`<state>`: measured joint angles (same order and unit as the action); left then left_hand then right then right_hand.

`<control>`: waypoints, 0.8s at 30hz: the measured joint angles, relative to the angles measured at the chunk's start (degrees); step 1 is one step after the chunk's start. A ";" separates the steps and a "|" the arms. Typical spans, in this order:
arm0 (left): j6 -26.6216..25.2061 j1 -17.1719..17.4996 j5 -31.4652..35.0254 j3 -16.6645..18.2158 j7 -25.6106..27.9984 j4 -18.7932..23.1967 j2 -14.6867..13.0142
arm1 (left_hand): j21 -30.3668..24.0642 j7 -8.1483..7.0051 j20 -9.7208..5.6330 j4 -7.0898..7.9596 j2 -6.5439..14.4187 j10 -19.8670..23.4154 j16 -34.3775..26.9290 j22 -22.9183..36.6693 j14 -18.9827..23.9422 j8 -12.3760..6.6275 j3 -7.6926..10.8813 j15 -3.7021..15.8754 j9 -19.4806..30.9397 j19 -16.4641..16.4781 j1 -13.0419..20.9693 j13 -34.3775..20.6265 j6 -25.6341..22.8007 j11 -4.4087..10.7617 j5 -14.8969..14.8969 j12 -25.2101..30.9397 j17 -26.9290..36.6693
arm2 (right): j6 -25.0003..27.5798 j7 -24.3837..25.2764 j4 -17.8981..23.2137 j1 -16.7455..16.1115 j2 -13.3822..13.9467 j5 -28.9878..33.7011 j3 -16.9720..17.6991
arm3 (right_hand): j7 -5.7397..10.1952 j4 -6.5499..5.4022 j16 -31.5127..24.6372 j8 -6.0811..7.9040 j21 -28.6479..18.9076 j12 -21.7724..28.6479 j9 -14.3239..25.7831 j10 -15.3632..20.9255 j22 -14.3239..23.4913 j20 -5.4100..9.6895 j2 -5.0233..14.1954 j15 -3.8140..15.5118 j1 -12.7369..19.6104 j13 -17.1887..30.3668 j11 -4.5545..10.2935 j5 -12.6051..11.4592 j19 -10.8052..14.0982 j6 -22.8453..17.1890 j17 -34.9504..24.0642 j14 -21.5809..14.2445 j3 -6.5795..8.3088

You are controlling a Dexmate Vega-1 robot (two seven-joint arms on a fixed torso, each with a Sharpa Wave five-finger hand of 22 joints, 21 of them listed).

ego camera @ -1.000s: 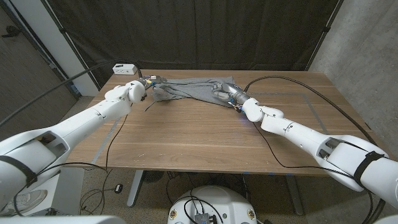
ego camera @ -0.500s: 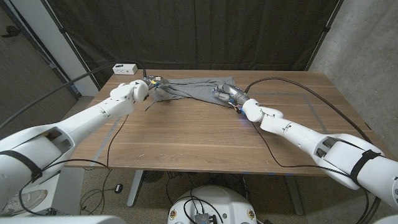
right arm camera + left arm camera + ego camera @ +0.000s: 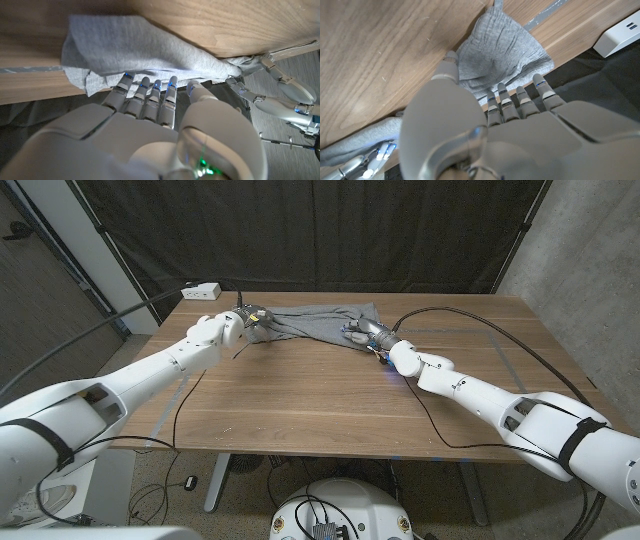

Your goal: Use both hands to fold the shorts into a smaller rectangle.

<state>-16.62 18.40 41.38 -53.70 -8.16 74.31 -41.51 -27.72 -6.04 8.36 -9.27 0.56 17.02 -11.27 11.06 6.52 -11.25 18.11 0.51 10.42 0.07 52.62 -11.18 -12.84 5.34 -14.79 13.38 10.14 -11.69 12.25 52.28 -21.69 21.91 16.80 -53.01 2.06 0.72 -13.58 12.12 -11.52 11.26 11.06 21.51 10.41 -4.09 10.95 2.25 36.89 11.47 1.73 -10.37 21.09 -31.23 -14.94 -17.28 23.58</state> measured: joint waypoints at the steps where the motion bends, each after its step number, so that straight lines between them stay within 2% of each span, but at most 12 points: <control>1: -0.01 -0.01 0.48 -0.11 0.28 -0.17 0.10 | 0.00 -0.10 0.03 -0.04 0.12 0.35 0.00 0.00 0.41 0.00 0.04 0.00 0.00 0.14 0.15 0.00 -0.12 0.06 0.19 0.00 0.00 | -0.07 -0.08 -0.16 0.09 -0.07 -0.06 -0.06 | 0.00 0.00 0.00 0.00 0.00 0.00 0.00 0.00 0.00 0.00 0.00 0.00 0.00 0.00 0.00 0.00 0.00 0.00 -0.10 0.00 0.00; 6: 0.01 -0.02 1.86 -0.91 2.13 -1.57 0.91 | 0.00 -0.19 -0.44 -0.68 1.29 3.08 -0.44 0.00 2.95 -0.22 1.46 1.62 0.01 1.57 4.05 0.00 -2.07 0.81 1.95 0.73 -0.29 | -0.22 -0.33 -0.77 0.36 -0.25 -0.23 -0.30 | -0.23 0.00 0.00 0.00 0.01 0.00 0.00 0.42 -0.01 0.00 0.00 0.00 0.00 0.00 0.02 0.00 0.00 -0.62 -0.12 0.00 0.00; 10: 0.36 0.07 3.00 -1.46 4.77 -2.99 1.71 | -0.48 -0.13 -0.54 -0.97 3.52 5.01 -0.44 0.00 4.80 -0.22 3.02 1.73 0.01 2.81 7.44 -0.13 -3.01 1.14 2.72 1.05 -0.29 | -0.39 -0.50 -1.54 0.69 -0.51 -0.33 -0.55 | -0.15 0.00 -0.21 0.42 0.01 0.00 0.00 0.72 -0.01 0.01 0.00 0.00 0.00 0.00 -0.09 0.00 0.00 -0.96 -0.12 0.00 0.00; 16: 0.82 0.10 3.61 -2.30 7.39 -5.75 3.17 | -1.11 0.14 -0.47 -1.26 7.00 9.19 -0.44 0.29 7.40 -0.22 6.04 1.74 0.13 3.52 13.54 -0.17 -5.20 0.71 2.60 2.13 -0.29 | -1.02 -0.74 -2.96 1.30 -1.00 -0.48 -0.97 | -0.41 -0.24 -0.43 0.44 -0.16 0.18 0.00 1.36 -0.15 0.03 0.00 0.00 0.00 0.00 -0.12 0.00 -0.03 -1.84 -0.31 0.00 0.24; 20: 1.06 -0.26 3.65 -2.89 8.94 -7.87 4.27 | -1.83 0.37 -0.47 -0.95 10.28 13.83 -0.44 0.78 10.18 -1.00 10.60 1.76 0.13 3.52 19.37 -0.14 -8.57 1.33 0.58 3.13 -0.17 | -1.37 -1.06 -4.09 1.86 -1.40 -0.58 -1.33 | -0.64 -0.06 -0.43 0.89 -0.16 0.59 0.00 2.13 -0.17 0.22 0.00 0.22 0.00 0.01 -0.42 0.00 -0.22 -2.93 -0.38 -0.22 0.42; 24: 1.25 -0.73 3.65 -3.49 10.61 -9.75 5.26 | -3.16 0.39 -0.49 0.34 11.45 18.42 -0.62 1.47 12.94 -2.27 15.40 1.85 0.35 3.50 22.29 -0.12 -14.01 1.97 -0.78 4.21 0.15 | -1.57 -1.55 -5.00 2.37 -1.67 -0.65 -1.71 | -0.81 -0.24 -0.84 1.32 -0.14 0.67 -0.01 3.56 -0.17 0.42 0.00 0.10 0.00 0.01 -0.71 0.00 -0.43 -4.31 -0.37 -0.95 0.70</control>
<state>-15.37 17.67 45.03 -57.19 2.45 64.56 -36.25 -30.88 -5.64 7.86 -8.93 12.01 35.44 -11.89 12.53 19.45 -13.52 33.51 2.36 10.77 3.57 74.91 -11.30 -26.85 7.31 -15.57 17.59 10.29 -13.25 10.70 47.28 -19.32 20.24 16.15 -54.73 1.25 0.48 -14.42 13.44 -11.66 11.93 11.05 25.07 10.24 -3.67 10.95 2.36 36.89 11.48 1.02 -10.38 20.66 -35.54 -15.32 -18.23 24.28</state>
